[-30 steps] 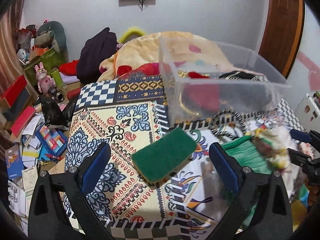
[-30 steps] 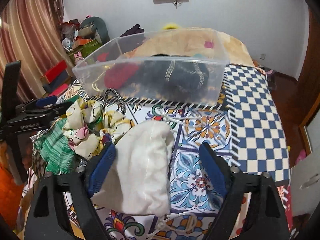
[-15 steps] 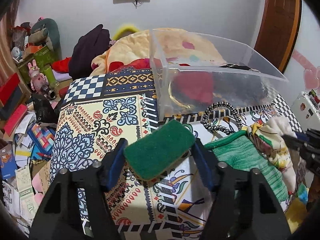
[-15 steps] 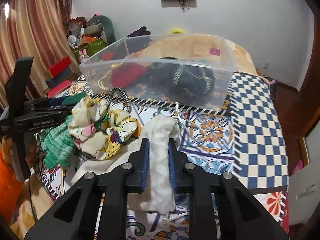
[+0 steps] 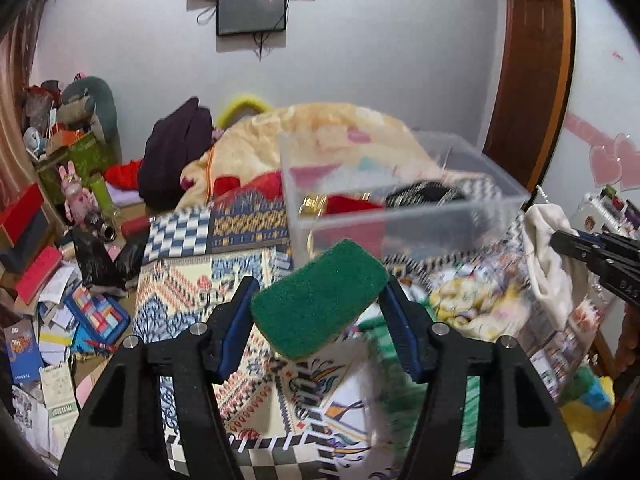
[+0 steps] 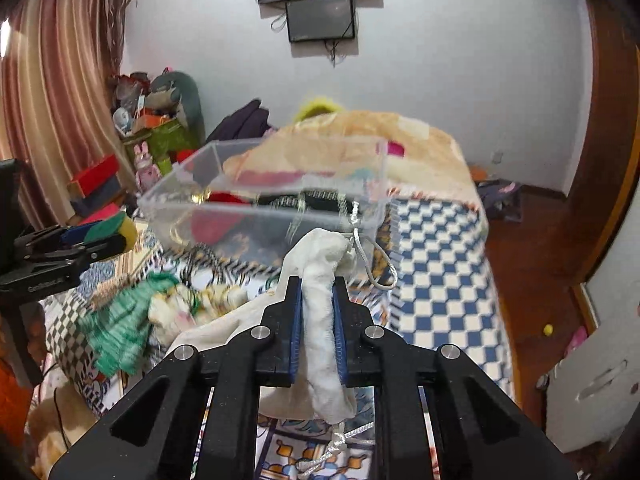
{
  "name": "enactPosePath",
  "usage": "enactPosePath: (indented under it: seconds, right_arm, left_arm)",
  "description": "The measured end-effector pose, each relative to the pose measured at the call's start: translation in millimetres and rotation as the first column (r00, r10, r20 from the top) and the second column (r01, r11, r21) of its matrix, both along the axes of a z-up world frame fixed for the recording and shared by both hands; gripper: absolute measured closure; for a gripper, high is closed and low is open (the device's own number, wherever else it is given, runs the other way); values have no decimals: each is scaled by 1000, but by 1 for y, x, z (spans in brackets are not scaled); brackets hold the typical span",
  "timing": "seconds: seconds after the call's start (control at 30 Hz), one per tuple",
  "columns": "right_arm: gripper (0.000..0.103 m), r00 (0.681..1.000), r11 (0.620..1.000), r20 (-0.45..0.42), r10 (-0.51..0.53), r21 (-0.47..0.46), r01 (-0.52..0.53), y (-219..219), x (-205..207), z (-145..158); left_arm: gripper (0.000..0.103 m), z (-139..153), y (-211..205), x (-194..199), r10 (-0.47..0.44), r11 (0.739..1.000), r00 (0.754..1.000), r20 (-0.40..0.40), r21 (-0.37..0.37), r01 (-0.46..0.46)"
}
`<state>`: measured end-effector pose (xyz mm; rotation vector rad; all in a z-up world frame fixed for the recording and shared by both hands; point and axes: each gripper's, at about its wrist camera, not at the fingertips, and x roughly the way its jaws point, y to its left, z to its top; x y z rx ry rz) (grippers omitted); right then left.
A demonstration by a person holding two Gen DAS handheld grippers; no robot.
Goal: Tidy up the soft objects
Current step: 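Carry the sponge and cloth bag into the clear box and open both grippers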
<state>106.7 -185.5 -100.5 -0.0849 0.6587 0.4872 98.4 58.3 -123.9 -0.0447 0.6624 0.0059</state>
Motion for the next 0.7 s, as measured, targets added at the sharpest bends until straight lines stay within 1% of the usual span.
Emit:
enactPosePath:
  seconds: [0.23, 0.43, 0.57, 0.7]
  right_arm:
    - [90, 994, 999, 104, -28, 32, 24, -2, 4, 31]
    - [90, 983, 999, 180, -36, 46, 28, 10, 12, 49]
    - [90, 978, 998, 207, -37, 58, 25, 22, 22, 54]
    - [90, 972, 998, 232, -46, 56, 34, 34, 32, 55]
  left_arm:
    - [41, 37, -5, 2, -20, 1000, 995, 94, -11, 21]
    - [41, 56, -9, 15, -30, 999, 990, 141, -13, 32]
    - [41, 59, -13, 27, -36, 999, 988, 147, -8, 38]
    - [41, 54, -18, 44, -56, 998, 991, 119, -24, 59]
